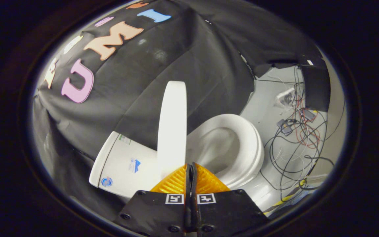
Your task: Open the toilet lid.
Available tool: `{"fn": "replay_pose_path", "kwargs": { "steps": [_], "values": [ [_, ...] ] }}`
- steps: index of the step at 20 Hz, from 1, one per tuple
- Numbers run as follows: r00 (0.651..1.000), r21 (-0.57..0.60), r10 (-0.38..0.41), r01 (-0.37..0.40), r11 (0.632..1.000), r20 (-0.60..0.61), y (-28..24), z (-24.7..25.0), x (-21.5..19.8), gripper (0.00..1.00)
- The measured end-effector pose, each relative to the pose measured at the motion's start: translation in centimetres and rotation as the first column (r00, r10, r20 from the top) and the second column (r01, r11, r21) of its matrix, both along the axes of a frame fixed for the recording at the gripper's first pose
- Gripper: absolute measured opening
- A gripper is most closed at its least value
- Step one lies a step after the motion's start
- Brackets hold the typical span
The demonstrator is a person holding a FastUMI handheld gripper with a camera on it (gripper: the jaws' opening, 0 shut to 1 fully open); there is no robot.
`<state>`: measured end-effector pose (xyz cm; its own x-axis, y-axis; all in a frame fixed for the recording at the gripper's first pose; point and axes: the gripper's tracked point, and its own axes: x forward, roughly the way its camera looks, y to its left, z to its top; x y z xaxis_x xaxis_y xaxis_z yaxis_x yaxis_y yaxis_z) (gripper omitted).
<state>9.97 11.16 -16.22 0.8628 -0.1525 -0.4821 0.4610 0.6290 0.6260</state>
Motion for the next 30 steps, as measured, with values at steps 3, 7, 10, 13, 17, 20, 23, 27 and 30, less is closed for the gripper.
{"fn": "replay_pose_path", "kwargs": {
  "steps": [3,7,10,13,17,20,23,27,30],
  "values": [
    [1.0,-0.03,0.002,-0.002,1.0,-0.001,0.6,1.0,0.3,0.0],
    [1.0,-0.079,0.017,-0.017,0.997,0.006,1.4,2.3,0.8,0.0],
    [1.0,-0.132,0.024,-0.024,0.991,0.003,2.0,3.1,1.1,0.0],
    [1.0,-0.146,0.024,-0.023,0.989,0.004,2.8,4.1,1.5,0.0],
    [0.999,-0.182,0.039,-0.037,0.983,0.003,3.7,5.1,2.0,0.0],
    [0.998,-0.204,0.055,-0.051,0.978,0.014,4.6,5.6,2.4,0.0],
    [0.997,-0.217,0.07,-0.06,0.974,0.037,5.5,6.5,2.8,0.0],
    [0.995,-0.25,0.092,-0.08,0.965,0.034,6.4,7.3,3.6,0.01],
    [0.993,-0.277,0.115,-0.104,0.955,0.027,7.4,8.0,4.1,0.0]
  ]
}}
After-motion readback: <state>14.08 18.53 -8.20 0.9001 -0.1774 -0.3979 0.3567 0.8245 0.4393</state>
